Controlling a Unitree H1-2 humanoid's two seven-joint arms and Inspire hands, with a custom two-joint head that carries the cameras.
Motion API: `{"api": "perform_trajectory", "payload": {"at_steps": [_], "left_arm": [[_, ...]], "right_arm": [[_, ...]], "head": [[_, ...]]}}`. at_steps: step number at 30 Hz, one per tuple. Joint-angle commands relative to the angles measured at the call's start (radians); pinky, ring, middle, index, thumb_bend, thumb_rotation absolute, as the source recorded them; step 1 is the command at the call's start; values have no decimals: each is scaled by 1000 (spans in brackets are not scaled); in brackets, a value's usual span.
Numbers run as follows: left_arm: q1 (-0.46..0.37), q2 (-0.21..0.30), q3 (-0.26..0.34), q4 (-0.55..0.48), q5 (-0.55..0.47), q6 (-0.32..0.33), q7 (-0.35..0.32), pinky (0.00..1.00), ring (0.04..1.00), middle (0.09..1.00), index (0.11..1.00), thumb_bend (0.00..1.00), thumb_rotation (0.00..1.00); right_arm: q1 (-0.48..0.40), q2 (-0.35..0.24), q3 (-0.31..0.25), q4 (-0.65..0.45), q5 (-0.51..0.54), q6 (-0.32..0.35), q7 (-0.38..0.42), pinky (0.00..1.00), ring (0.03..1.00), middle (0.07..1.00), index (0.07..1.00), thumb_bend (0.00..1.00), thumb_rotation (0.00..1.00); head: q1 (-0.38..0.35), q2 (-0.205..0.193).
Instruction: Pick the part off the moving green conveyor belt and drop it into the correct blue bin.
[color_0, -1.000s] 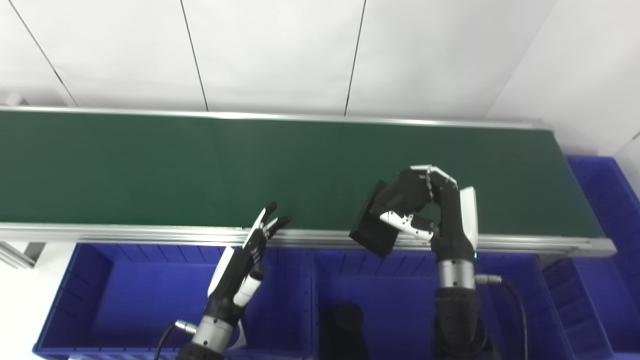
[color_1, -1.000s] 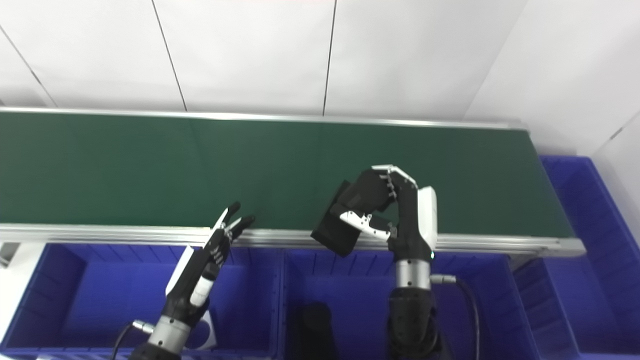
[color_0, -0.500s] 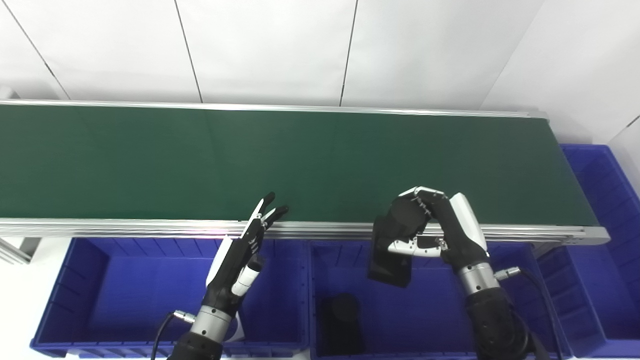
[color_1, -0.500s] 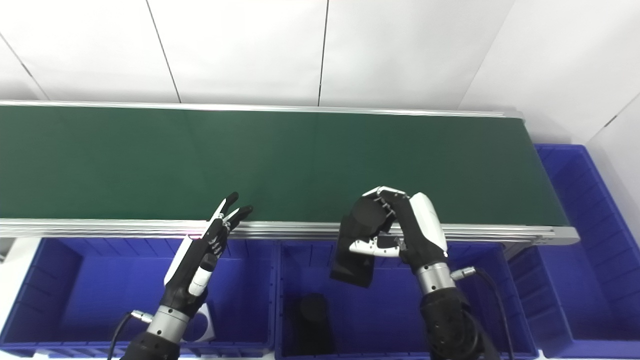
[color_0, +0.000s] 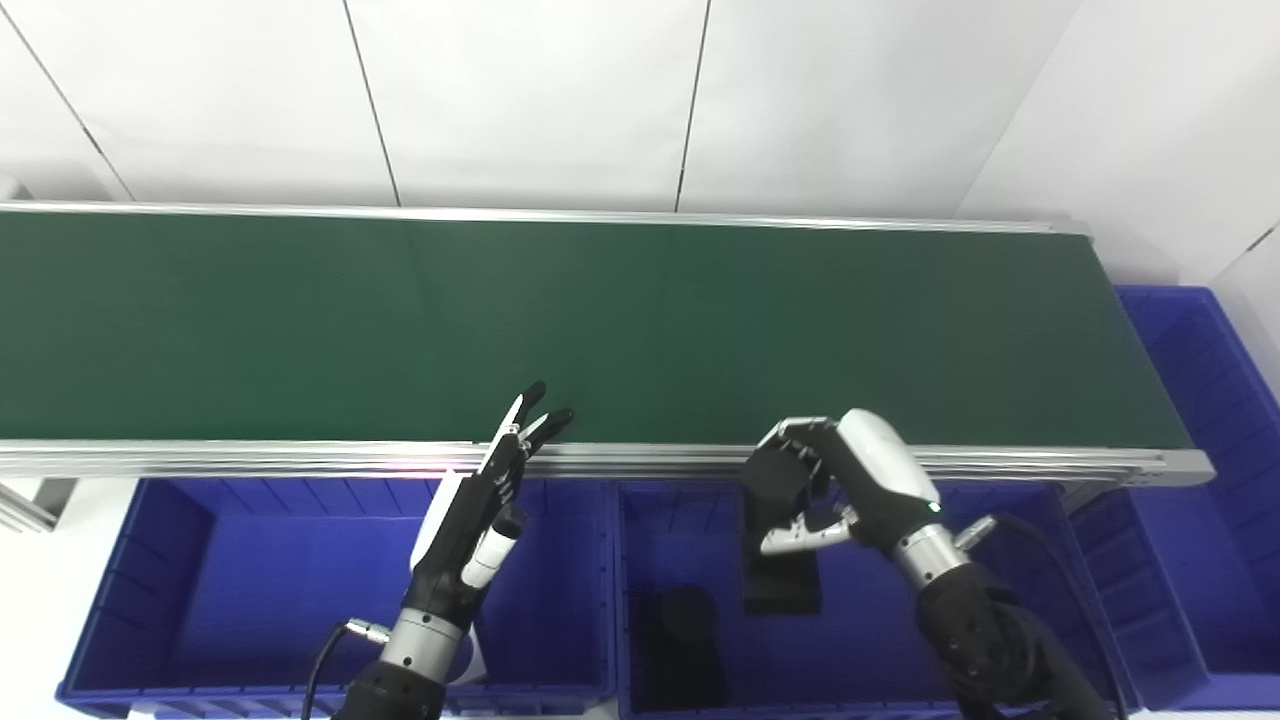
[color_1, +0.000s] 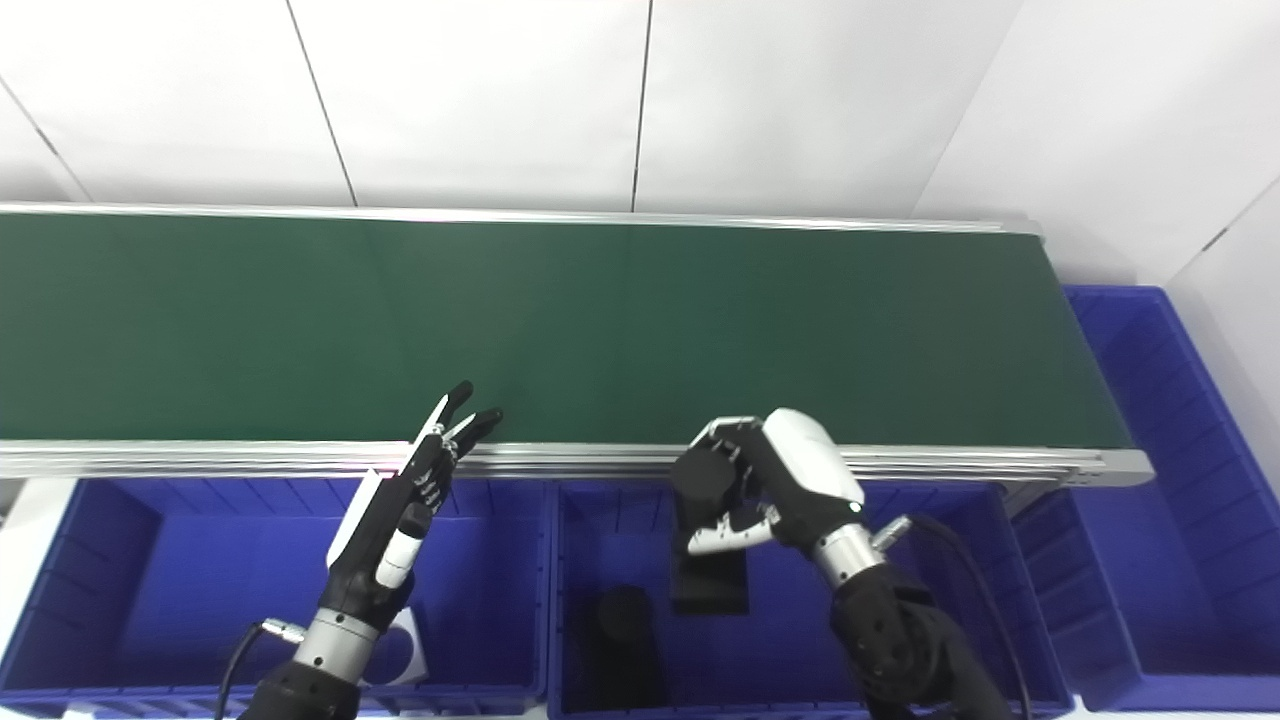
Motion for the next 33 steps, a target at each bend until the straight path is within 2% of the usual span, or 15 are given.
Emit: {"api": "perform_trajectory", "payload": {"at_steps": [1,5,12,19,26,33], "left_arm": [[-29,-7,5,-22,-11,-17,-7,986,930,900,1000,899,1000],[-35,-3,9,-22,-15,-16,-13,987,932,902,1000,906,1000],[-44,2,20,-11,-26,-15,-26,1000,935,900,1000,893,1000],[-40,6,19,-10,-14,-16,-23,1000,934,899,1000,898,1000],[-40,7,20,-14,-13,-12,-22,1000,935,899,1000,895,1000],[-39,12,24,-15,-19,-14,-25,1000,936,896,1000,894,1000]], "right_arm": [[-15,-8,10,4,-29,-25,-28,319,393,473,520,517,0],[-13,-1,29,64,-43,-43,-60,319,392,470,518,517,0],[-24,17,58,140,-65,-30,-91,325,392,459,519,517,0],[-37,24,88,233,-72,-38,-119,385,423,509,499,518,0],[-58,-1,145,327,-114,-86,-174,410,437,507,490,518,0],[-78,-28,204,355,-148,-67,-149,436,440,528,480,516,0]], "head": [[1,1],[5,1],[6,0],[7,-2],[19,-6],[19,-4]]}}
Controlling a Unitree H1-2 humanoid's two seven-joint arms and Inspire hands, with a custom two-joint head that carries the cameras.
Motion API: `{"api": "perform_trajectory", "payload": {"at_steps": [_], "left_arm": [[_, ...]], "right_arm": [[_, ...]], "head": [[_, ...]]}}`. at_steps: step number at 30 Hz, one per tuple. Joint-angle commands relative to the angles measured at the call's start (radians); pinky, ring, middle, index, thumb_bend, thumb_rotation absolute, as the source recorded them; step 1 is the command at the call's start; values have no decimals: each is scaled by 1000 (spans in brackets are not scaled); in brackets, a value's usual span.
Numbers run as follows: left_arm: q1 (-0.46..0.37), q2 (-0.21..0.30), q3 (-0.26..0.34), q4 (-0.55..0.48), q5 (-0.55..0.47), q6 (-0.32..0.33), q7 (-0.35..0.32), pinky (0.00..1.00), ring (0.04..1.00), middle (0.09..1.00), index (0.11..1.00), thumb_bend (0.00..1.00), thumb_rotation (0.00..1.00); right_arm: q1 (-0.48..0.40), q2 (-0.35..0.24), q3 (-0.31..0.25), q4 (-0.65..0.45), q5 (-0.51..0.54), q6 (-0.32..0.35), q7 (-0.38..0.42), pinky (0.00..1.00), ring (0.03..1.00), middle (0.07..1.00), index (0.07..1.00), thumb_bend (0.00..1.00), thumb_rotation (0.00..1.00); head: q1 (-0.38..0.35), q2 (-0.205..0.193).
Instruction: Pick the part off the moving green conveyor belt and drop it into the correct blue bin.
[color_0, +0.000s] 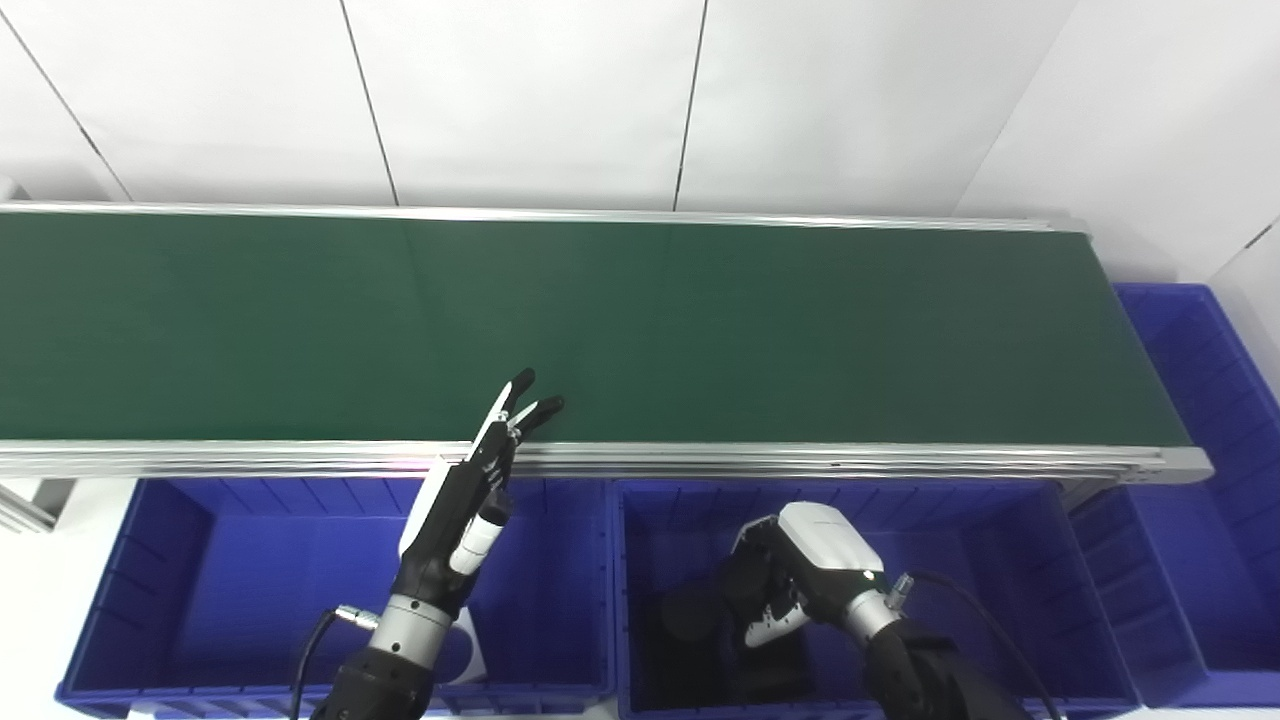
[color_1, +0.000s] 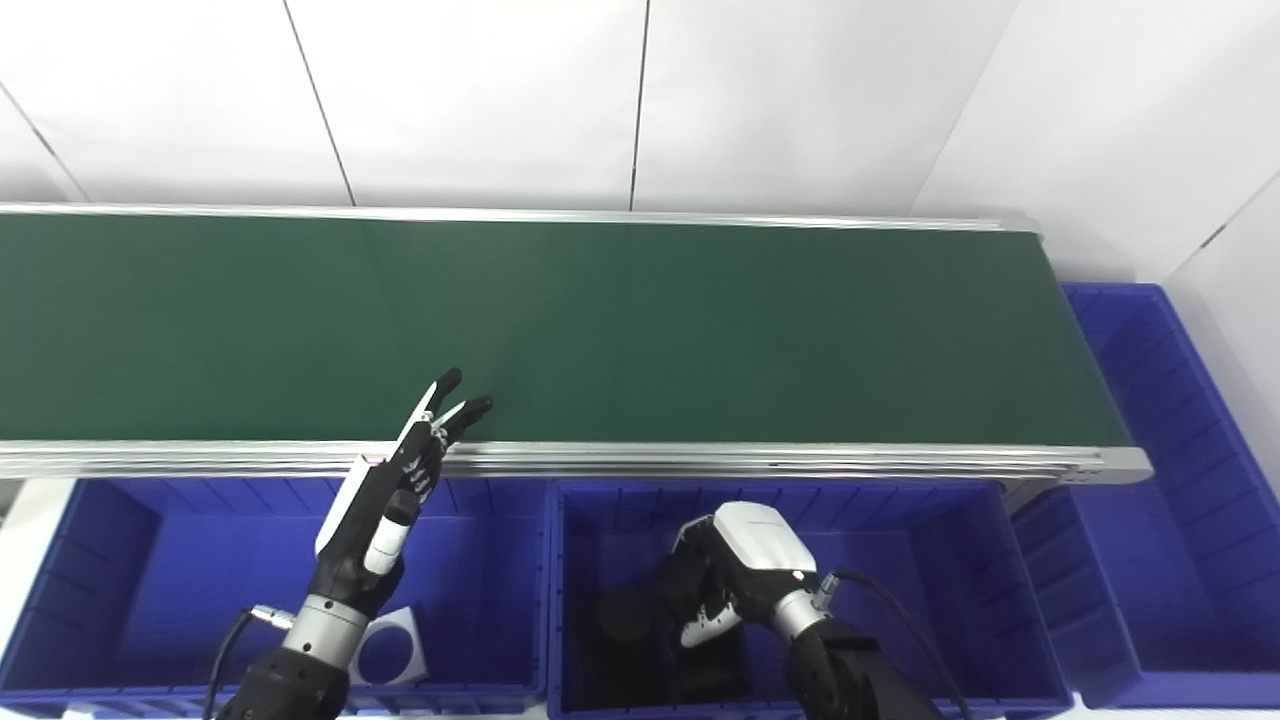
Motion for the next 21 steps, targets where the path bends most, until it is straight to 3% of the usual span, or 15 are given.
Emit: {"api": "perform_trajectory", "payload": {"at_steps": [1,5,6,8,10,17,21], "left_arm": [[-15,3,0,-22,-3,-14,-9,1000,936,896,1000,893,1000],[-16,9,1,-17,-5,-18,-14,1000,938,897,1000,888,1000],[-16,10,1,-14,-4,-19,-15,1000,936,897,1000,888,1000],[-16,10,1,-16,-3,-17,-15,1000,934,896,1000,890,1000],[-15,9,2,-20,-3,-12,-17,1000,935,895,1000,892,1000],[-16,8,4,-18,-4,-16,-21,1000,934,892,1000,881,1000],[-18,9,5,-11,-1,-22,-20,997,929,891,1000,873,1000]], "right_arm": [[-28,-13,11,-8,-12,-29,-4,437,440,529,479,516,0],[-27,-13,19,-21,-15,9,21,437,437,523,494,518,0],[-25,-10,16,-27,-12,22,31,449,508,537,523,602,23],[-22,-9,13,-37,-1,40,61,510,624,677,656,885,156],[-23,-15,15,-46,4,51,95,564,721,773,739,980,265],[-23,-19,8,-72,17,71,161,689,835,868,809,1000,394],[-23,-19,4,-81,21,82,190,664,837,882,821,1000,431]], "head": [[-1,1],[-3,-1],[-2,-1],[-1,-1],[1,-1],[-1,-2],[-1,-6]]}}
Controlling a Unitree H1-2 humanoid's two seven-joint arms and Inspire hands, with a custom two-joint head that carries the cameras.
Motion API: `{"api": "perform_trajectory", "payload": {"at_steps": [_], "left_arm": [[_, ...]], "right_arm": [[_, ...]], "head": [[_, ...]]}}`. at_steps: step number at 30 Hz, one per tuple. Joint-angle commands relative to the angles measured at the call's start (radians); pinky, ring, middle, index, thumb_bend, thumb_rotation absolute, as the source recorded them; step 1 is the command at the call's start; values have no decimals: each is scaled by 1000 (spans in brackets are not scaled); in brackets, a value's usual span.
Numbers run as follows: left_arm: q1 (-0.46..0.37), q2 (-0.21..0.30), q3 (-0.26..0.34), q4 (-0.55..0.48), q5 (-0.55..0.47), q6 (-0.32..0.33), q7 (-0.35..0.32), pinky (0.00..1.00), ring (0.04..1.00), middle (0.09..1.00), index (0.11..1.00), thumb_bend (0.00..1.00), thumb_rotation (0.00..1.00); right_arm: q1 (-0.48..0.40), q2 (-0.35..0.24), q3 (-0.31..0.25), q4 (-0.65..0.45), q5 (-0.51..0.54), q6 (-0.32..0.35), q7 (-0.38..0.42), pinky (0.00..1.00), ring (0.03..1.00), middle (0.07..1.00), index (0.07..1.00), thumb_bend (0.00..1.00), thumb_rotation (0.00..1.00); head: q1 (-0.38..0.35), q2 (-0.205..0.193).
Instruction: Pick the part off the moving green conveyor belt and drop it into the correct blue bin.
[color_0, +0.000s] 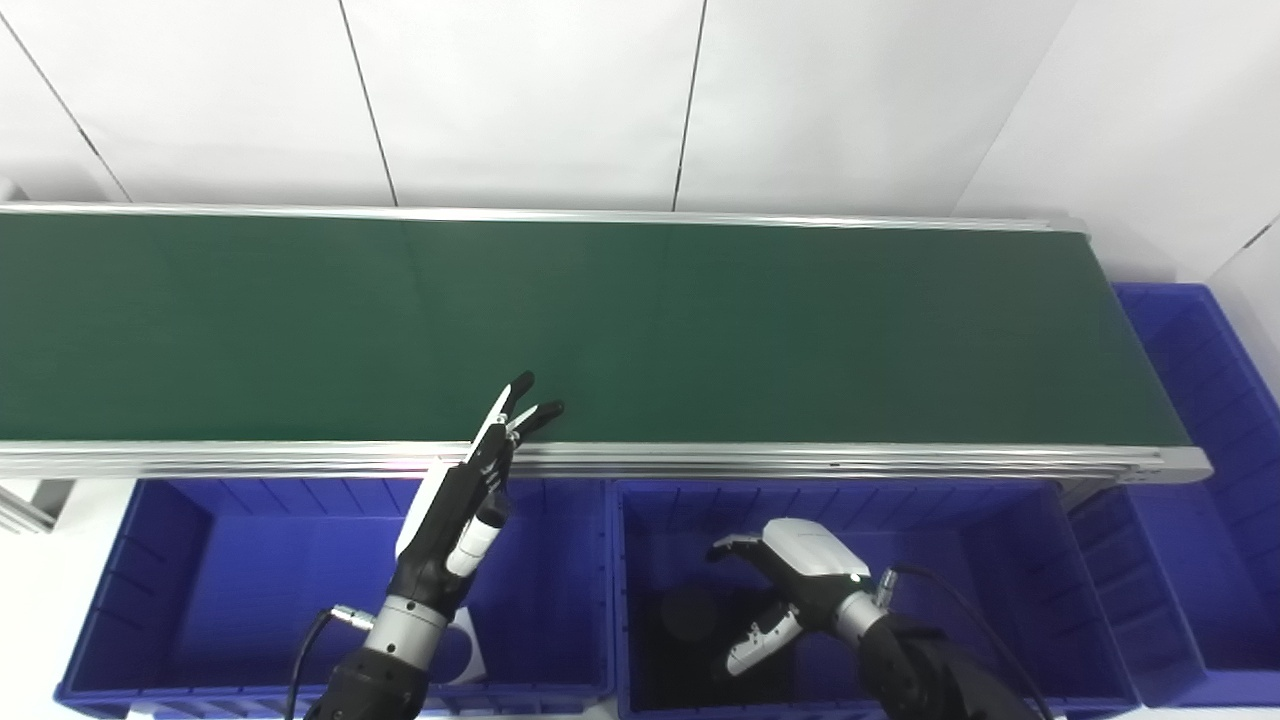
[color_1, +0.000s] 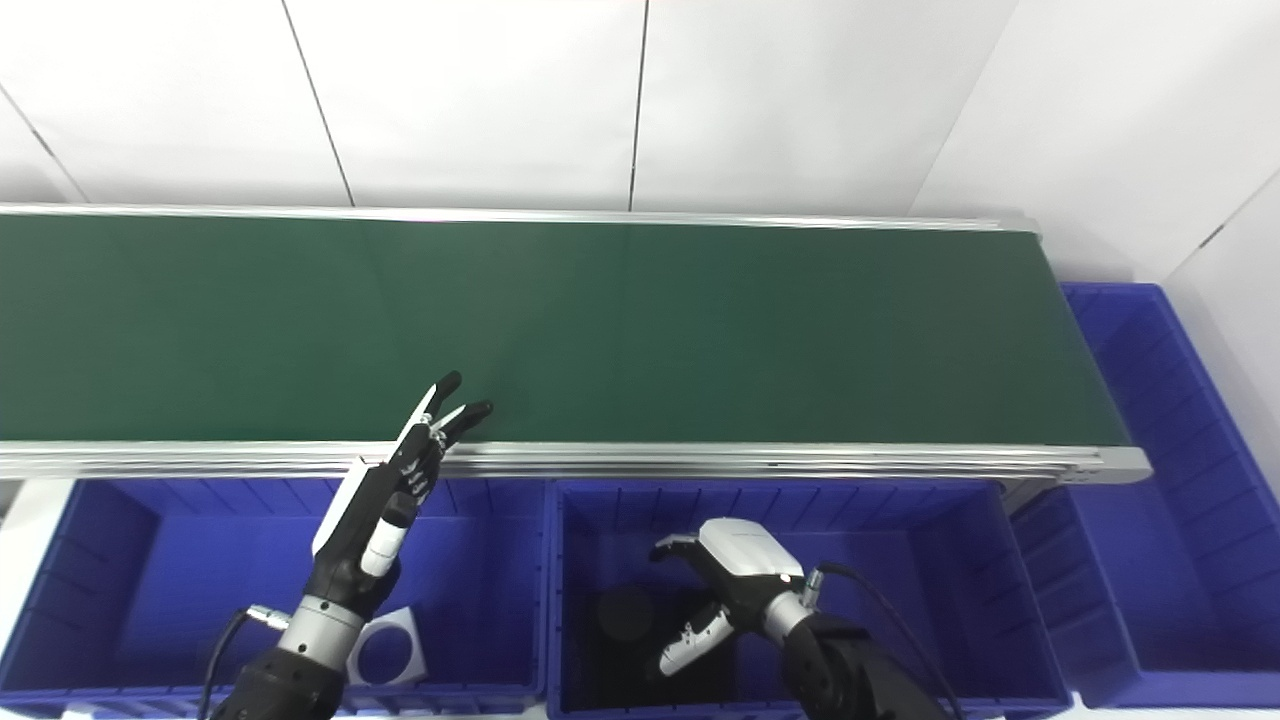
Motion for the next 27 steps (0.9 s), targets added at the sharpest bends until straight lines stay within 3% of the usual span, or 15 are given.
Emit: {"api": "perform_trajectory", "payload": {"at_steps": [1,6,11,16,21,27], "left_arm": [[-17,1,0,-15,2,-18,-3,996,928,891,1000,872,1000],[-17,-1,0,-14,6,-20,0,992,926,891,1000,871,1000],[-18,1,1,-8,7,-32,0,980,917,888,1000,871,1000],[-20,4,1,-3,4,-36,-4,991,923,890,1000,866,1000],[-21,5,0,-3,-1,-35,-8,998,925,892,1000,866,1000],[-21,5,0,4,1,-40,-6,995,922,891,1000,847,1000]], "right_arm": [[-10,-13,-13,-35,6,39,17,659,836,882,822,1000,433],[-10,-23,-4,-105,2,128,133,629,828,872,835,1000,467],[-13,-39,18,-246,2,253,307,608,766,824,807,1000,484],[-13,-44,42,-364,-15,332,400,629,759,803,790,1000,478],[-9,-44,54,-450,-29,378,452,643,767,813,801,1000,481],[12,-37,57,-560,-46,366,442,582,722,786,788,1000,485]], "head": [[1,0],[2,-3],[4,-2],[2,-2],[2,-2],[5,-7]]}}
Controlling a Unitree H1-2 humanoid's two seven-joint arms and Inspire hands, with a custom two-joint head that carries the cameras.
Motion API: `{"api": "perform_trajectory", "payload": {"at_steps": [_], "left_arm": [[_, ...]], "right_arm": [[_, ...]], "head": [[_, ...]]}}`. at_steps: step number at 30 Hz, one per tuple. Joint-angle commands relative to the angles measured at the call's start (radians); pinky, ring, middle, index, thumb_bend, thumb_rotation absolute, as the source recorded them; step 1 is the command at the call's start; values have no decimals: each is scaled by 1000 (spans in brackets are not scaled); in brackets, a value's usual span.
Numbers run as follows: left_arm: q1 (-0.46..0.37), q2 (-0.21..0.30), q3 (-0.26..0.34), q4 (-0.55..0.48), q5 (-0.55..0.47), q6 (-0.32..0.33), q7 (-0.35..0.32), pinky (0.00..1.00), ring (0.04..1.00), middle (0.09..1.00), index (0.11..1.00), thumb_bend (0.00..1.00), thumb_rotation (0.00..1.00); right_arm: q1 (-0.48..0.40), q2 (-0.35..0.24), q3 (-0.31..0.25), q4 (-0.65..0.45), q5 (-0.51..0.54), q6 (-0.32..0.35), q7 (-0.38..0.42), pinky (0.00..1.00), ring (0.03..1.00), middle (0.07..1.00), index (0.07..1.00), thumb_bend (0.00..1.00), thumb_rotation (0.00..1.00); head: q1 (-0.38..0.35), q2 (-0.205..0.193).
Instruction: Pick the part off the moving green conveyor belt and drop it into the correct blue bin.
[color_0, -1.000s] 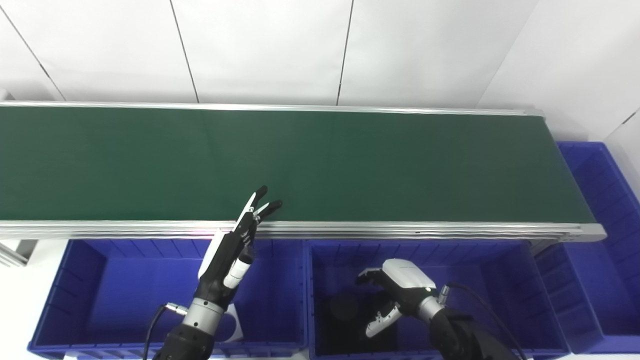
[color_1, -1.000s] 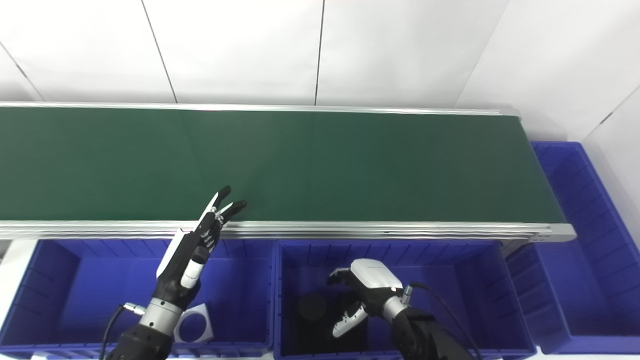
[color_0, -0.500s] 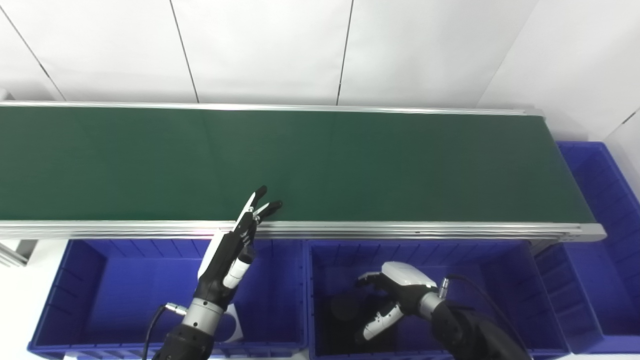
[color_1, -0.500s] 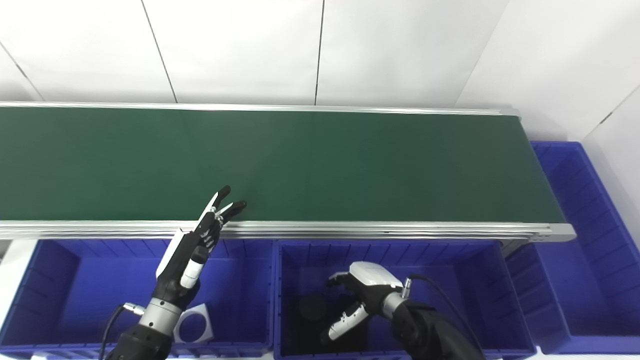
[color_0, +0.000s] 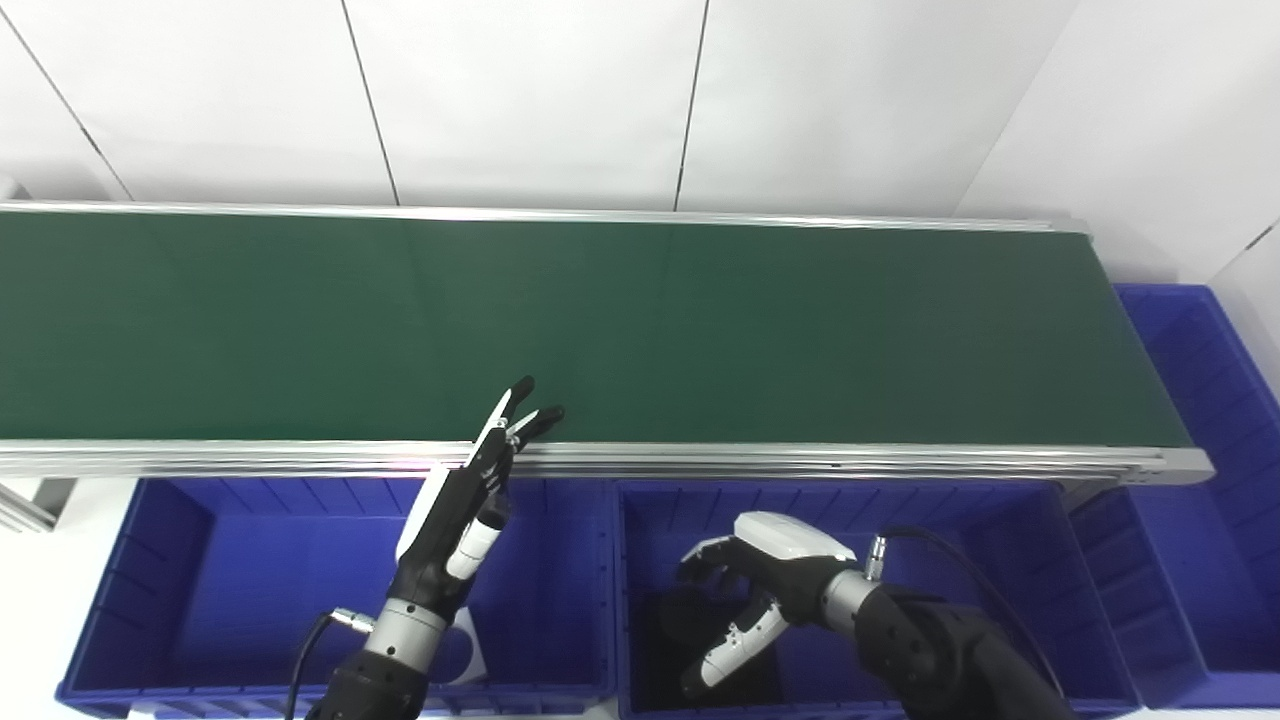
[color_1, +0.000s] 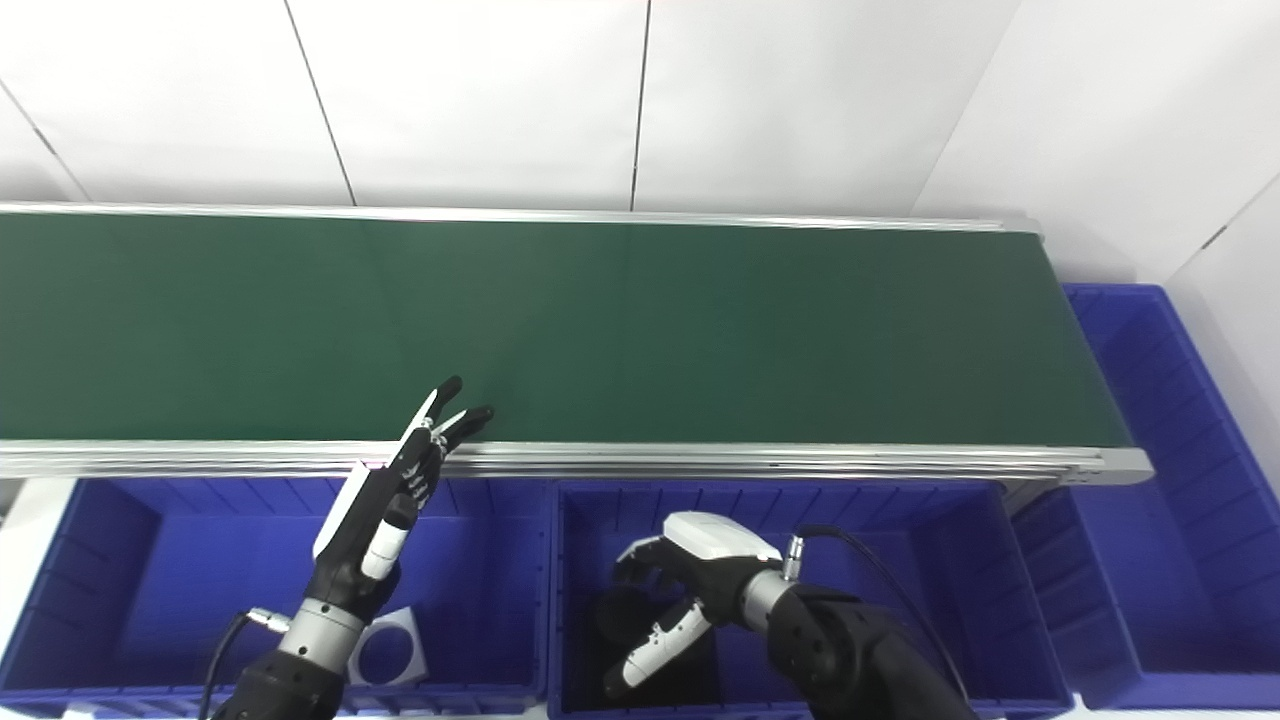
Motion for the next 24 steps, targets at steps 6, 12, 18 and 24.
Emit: {"api": "perform_trajectory", "payload": {"at_steps": [6,12,18,24], "left_arm": [[-18,-2,-1,-11,7,-51,0,969,914,888,1000,836,1000],[-12,-4,-2,-20,12,-44,4,972,914,887,1000,828,1000],[-8,-3,0,-16,21,-55,6,963,912,886,1000,820,1000],[-4,5,1,-12,25,-63,3,949,909,883,1000,807,1000]], "right_arm": [[9,3,-9,-97,-27,-44,-49,554,711,785,771,1000,472],[42,18,-23,-134,-33,-135,-182,580,709,775,751,1000,426],[107,58,-70,-106,14,-307,-412,592,728,795,763,1000,415],[156,103,-92,-37,39,-462,-596,643,773,850,831,971,539]], "head": [[13,-9],[29,-15],[63,-29],[106,-32]]}}
